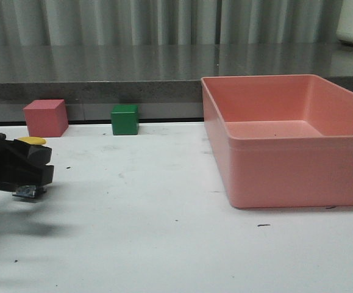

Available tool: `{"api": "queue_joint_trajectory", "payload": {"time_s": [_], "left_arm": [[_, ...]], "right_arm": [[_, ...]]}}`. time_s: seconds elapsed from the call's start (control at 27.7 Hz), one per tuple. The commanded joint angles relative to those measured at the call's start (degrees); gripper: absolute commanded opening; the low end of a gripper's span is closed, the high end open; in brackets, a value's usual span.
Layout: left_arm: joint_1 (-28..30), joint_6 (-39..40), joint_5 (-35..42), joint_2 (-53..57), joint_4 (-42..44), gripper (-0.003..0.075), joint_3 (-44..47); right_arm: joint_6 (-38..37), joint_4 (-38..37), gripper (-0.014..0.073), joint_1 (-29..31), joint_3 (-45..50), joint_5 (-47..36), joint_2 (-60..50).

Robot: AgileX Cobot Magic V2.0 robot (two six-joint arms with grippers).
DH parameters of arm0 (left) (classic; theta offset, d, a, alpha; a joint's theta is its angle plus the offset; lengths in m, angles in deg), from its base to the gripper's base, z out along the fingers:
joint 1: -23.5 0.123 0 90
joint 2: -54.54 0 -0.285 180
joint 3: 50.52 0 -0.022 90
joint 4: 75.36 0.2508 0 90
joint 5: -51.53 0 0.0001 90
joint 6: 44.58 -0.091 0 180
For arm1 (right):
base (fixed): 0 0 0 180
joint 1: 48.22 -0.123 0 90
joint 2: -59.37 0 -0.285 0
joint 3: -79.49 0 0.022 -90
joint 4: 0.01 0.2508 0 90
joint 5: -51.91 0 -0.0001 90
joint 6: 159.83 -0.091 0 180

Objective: Place and stand button with both arms
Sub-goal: 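Lower the button upright onto the table and open the left gripper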

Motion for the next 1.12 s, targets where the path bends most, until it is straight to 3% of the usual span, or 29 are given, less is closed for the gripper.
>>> {"api": "queue_joint_trajectory", "payload": {"time_s": [0.0,0.22,0.61,0.9,1.08], "left_arm": [[0.11,-0.05,13.20,1.78,-1.23,0.0137,-0.40],[0.11,-0.05,13.20,1.78,-3.73,0.0168,-0.27],[-3.23,-0.18,13.20,1.78,-11.27,0.0496,-0.27],[-3.40,-0.46,13.20,3.68,-11.31,0.0509,-0.27],[-3.40,-6.81,9.18,11.27,-11.07,0.0509,-0.49]], "right_arm": [[0.32,-0.31,-0.0068,0.17,-1.63,-4.77,0.23],[0.32,-0.31,-0.0068,0.17,-1.63,-4.77,0.23],[0.32,-0.31,-0.0068,0.17,-1.63,-4.77,0.23],[0.32,-0.31,-0.0068,0.17,-1.63,-4.77,0.23],[0.32,-0.31,-0.0068,0.17,-1.63,-4.77,0.23]]}}
